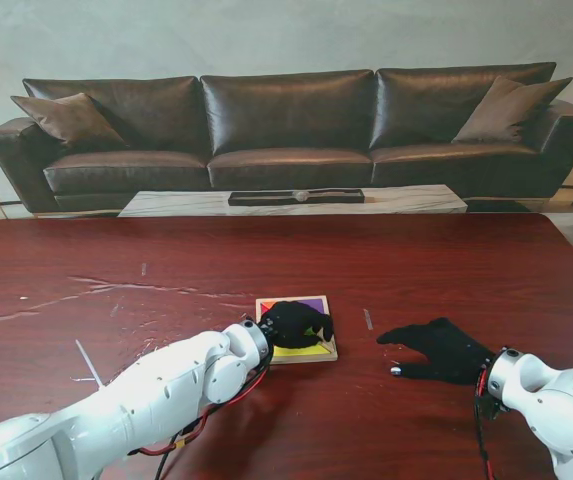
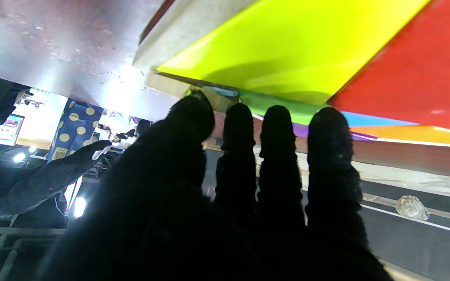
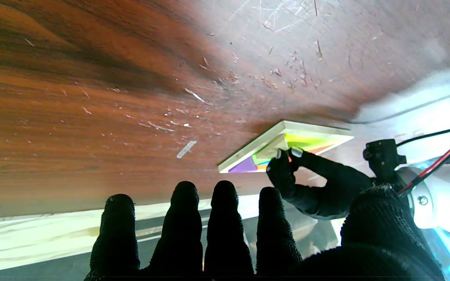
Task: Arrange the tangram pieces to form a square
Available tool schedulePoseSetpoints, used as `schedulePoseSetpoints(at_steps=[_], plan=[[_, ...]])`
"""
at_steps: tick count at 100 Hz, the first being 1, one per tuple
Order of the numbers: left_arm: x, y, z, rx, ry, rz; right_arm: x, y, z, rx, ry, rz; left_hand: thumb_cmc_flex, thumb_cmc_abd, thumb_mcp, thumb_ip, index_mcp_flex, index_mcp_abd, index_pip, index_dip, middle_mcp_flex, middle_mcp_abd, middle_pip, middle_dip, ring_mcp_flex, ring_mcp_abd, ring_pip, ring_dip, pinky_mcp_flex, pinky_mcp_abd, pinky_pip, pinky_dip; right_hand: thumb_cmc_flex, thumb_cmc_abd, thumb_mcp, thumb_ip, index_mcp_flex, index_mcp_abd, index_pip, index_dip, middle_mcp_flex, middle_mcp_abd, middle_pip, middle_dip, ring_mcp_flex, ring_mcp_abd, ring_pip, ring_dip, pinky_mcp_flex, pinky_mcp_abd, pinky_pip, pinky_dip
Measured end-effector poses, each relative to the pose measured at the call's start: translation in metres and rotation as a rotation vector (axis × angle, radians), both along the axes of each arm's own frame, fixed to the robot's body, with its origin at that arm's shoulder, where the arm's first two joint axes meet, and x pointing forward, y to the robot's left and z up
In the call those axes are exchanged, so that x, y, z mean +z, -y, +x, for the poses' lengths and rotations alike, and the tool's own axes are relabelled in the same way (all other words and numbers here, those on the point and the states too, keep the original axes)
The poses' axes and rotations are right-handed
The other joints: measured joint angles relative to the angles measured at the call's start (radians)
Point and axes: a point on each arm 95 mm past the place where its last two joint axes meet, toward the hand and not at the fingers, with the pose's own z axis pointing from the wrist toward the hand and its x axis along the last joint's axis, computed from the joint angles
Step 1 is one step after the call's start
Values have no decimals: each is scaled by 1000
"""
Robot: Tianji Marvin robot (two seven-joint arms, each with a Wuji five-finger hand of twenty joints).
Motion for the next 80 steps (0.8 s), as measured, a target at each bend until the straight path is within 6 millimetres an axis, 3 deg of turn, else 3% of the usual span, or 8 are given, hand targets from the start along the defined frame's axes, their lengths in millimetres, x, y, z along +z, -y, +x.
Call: schedulePoseSetpoints(at_steps=[26,45,80], plan=[[-1,1,0,10,6,3,0,0,0,0,-1,-1,23,0,0,0,1,0,0,0,0,0,2,4,0,0,17,0,10,0,12,1,0,0,0,0,0,0,0,0,0,0,0,0,0,0,0,0,0,0,0,0],[-2,1,0,15,9,11,0,0,-1,0,-2,-1,83,0,1,0,25,-2,13,0,10,0,-36,13,10,0,4,74,12,0,12,1,0,0,0,0,0,0,0,0,0,0,0,0,0,0,0,0,0,0,0,0],[-2,0,1,17,23,18,0,-1,-1,0,-5,-1,109,0,1,0,27,-2,3,0,13,0,-61,12,22,9,-23,96,20,1,14,0,0,0,0,0,0,0,1,0,8,0,0,0,0,0,0,0,0,0,0,0]])
